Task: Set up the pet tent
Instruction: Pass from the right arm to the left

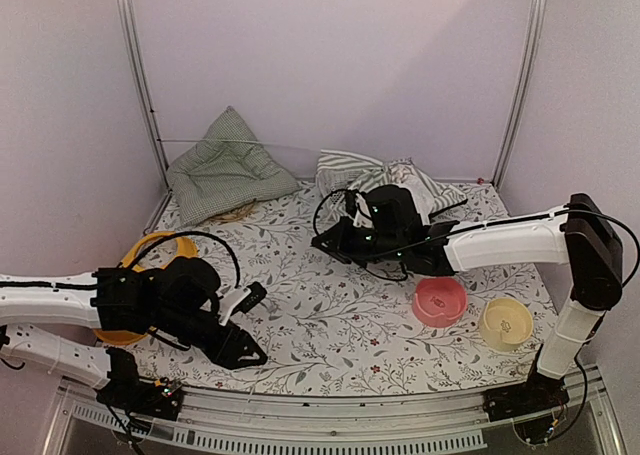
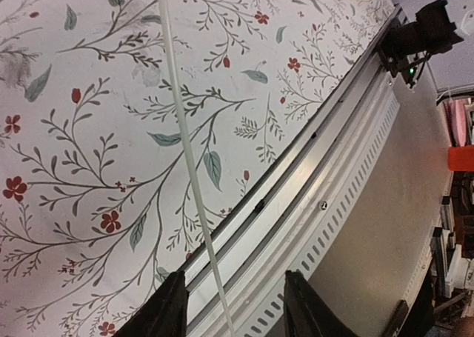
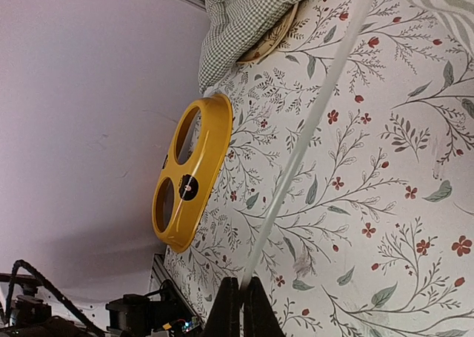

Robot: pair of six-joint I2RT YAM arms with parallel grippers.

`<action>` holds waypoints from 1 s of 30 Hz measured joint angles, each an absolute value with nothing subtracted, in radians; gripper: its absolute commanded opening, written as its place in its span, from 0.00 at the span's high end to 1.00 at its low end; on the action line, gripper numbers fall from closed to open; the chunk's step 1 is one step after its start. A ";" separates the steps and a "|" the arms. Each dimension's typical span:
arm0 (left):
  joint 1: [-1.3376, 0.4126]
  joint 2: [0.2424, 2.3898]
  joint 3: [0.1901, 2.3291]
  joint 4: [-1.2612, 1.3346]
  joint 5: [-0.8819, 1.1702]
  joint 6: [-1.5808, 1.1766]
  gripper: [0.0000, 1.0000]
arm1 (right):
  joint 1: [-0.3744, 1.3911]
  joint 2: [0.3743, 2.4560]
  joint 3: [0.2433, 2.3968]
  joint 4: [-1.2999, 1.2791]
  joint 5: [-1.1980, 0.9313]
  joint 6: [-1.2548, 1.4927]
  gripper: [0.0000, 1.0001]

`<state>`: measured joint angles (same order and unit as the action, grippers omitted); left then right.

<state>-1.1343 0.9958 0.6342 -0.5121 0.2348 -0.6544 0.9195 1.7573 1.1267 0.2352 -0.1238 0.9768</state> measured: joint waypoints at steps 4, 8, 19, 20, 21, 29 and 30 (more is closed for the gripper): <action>-1.169 1.003 0.626 -0.512 0.244 -0.681 0.61 | 0.917 1.757 1.127 0.231 -0.130 0.972 1.00; -1.210 1.015 0.611 -0.516 0.244 -0.706 0.63 | 0.914 1.757 1.127 0.231 -0.134 0.968 1.00; -1.346 1.032 0.554 -0.519 0.198 -0.820 0.73 | 0.910 1.757 1.140 0.227 -0.136 0.968 1.00; -1.365 1.034 0.550 -0.518 0.188 -0.837 0.73 | 0.910 1.757 1.140 0.226 -0.137 0.967 1.00; -1.385 1.034 0.545 -0.517 0.176 -0.851 0.74 | 0.910 1.757 1.140 0.225 -0.137 0.967 1.00; -1.444 1.034 0.532 -0.519 0.068 -0.937 0.74 | 0.909 1.757 1.140 0.224 -0.137 0.964 1.00; -1.444 1.034 0.532 -0.519 0.052 -0.942 0.72 | 0.909 1.757 1.140 0.224 -0.138 0.964 1.00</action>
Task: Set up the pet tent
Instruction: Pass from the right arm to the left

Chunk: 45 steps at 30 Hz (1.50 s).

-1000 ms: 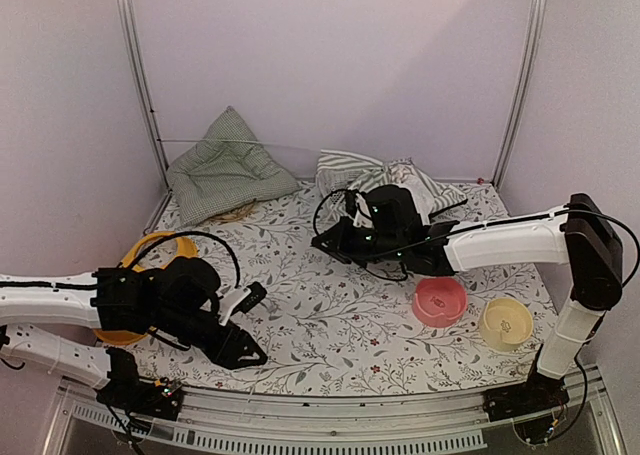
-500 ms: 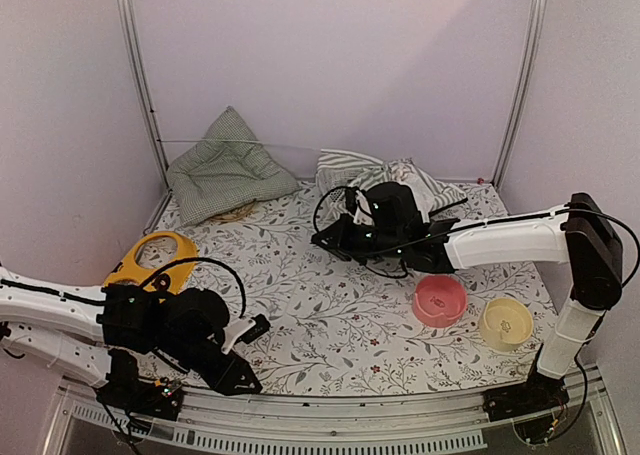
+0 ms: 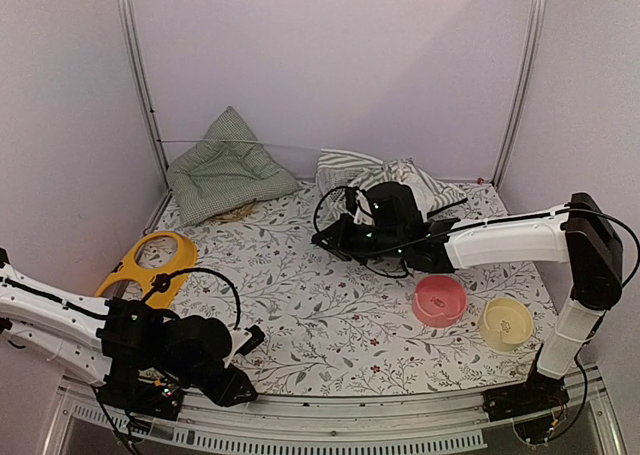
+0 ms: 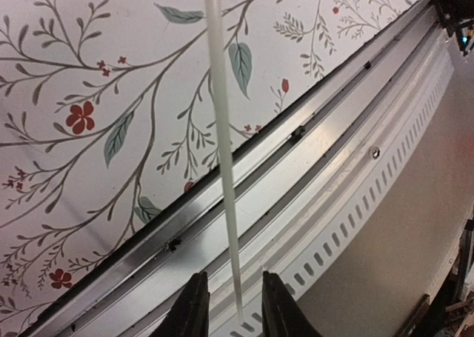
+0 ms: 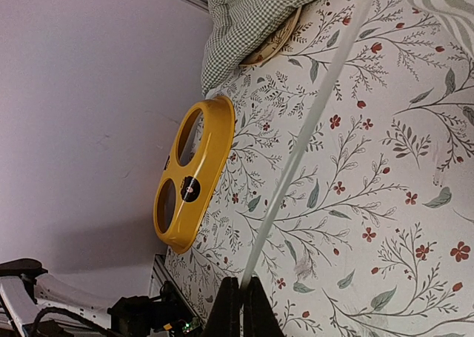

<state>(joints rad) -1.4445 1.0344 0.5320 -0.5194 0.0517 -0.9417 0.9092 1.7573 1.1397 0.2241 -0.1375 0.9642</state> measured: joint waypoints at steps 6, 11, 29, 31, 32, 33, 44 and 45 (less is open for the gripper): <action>-1.444 1.035 0.537 -0.518 -0.017 -0.954 0.72 | 0.909 1.757 1.140 0.224 -0.138 0.964 1.00; -1.445 1.064 0.538 -0.512 -0.035 -0.950 0.73 | 0.909 1.757 1.140 0.224 -0.138 0.964 1.00; -1.446 1.099 0.541 -0.439 -0.050 -0.903 1.00 | 0.908 1.757 1.140 0.217 -0.142 0.964 1.00; -1.446 1.099 0.541 -0.440 -0.054 -0.907 0.95 | 0.908 1.757 1.140 0.216 -0.142 0.964 1.00; -1.446 1.099 0.541 -0.440 -0.053 -0.906 0.94 | 0.907 1.757 1.140 0.215 -0.142 0.964 1.00; -1.446 1.099 0.541 -0.440 -0.053 -0.905 0.93 | 0.907 1.757 1.140 0.215 -0.141 0.964 1.00; -1.446 1.060 0.540 -0.442 -0.034 -0.905 0.80 | 0.901 1.757 1.140 0.199 -0.142 0.960 1.00; -1.446 1.059 0.540 -0.442 -0.033 -0.904 0.80 | 0.901 1.757 1.140 0.198 -0.142 0.960 1.00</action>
